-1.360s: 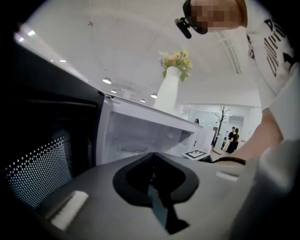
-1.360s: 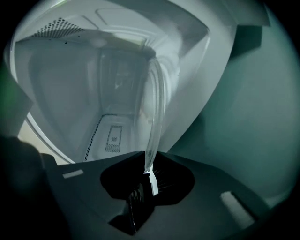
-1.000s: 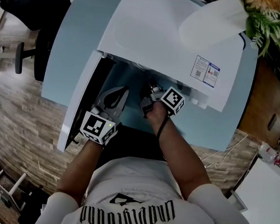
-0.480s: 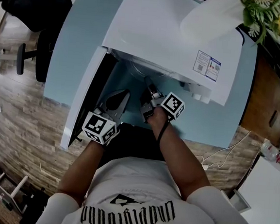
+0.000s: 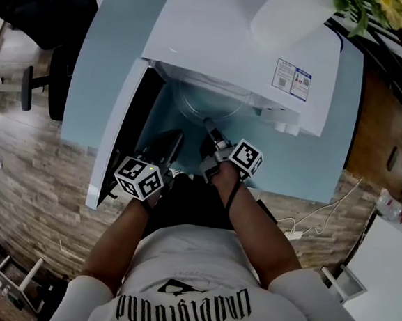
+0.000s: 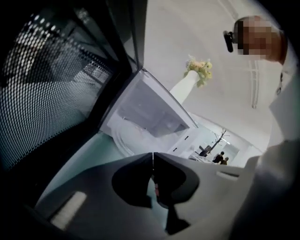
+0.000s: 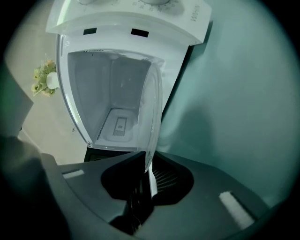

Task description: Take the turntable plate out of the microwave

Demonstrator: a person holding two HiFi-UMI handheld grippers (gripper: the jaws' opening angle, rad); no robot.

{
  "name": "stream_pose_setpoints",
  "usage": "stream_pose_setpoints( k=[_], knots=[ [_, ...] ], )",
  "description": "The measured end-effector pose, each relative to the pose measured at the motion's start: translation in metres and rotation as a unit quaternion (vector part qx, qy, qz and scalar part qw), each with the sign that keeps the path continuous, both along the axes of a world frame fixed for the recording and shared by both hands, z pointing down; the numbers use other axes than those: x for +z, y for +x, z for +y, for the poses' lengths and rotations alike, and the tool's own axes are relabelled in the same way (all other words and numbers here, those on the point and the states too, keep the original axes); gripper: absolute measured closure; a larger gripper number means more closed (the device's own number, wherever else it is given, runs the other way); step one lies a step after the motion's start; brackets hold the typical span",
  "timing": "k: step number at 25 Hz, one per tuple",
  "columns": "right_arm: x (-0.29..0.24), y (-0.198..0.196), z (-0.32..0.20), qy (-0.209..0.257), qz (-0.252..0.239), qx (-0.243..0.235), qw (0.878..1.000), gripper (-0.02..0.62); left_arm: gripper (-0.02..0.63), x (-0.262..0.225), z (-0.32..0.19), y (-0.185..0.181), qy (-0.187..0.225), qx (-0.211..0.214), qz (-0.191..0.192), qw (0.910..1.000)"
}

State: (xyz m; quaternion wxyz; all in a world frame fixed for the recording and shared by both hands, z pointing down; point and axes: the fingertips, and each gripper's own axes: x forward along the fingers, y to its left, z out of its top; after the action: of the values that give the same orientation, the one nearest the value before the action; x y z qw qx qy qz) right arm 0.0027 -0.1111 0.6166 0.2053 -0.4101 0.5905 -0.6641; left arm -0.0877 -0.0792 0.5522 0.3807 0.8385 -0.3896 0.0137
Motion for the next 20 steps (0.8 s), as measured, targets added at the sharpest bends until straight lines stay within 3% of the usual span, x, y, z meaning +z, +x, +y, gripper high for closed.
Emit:
stream_pose_setpoints(
  k=[6, 10, 15, 20],
  knots=[
    [-0.003, 0.003, 0.016, 0.007, -0.001, -0.001, 1.0, 0.548, 0.552, 0.013, 0.007, 0.005, -0.041, 0.001, 0.043, 0.9982],
    [-0.004, 0.002, 0.029, 0.003, -0.001, -0.006, 1.0, 0.548, 0.492, 0.023, 0.007, 0.005, -0.082, -0.018, 0.072, 0.9939],
    [-0.006, 0.003, 0.043, 0.002, 0.0, -0.013, 1.0, 0.548, 0.396, 0.04, 0.01, 0.011, -0.145, -0.039, 0.14, 0.9787],
    [-0.008, 0.005, 0.057, -0.002, -0.001, -0.02, 1.0, 0.548, 0.35, 0.051, 0.008, 0.018, -0.184, -0.053, 0.187, 0.9636]
  ],
)
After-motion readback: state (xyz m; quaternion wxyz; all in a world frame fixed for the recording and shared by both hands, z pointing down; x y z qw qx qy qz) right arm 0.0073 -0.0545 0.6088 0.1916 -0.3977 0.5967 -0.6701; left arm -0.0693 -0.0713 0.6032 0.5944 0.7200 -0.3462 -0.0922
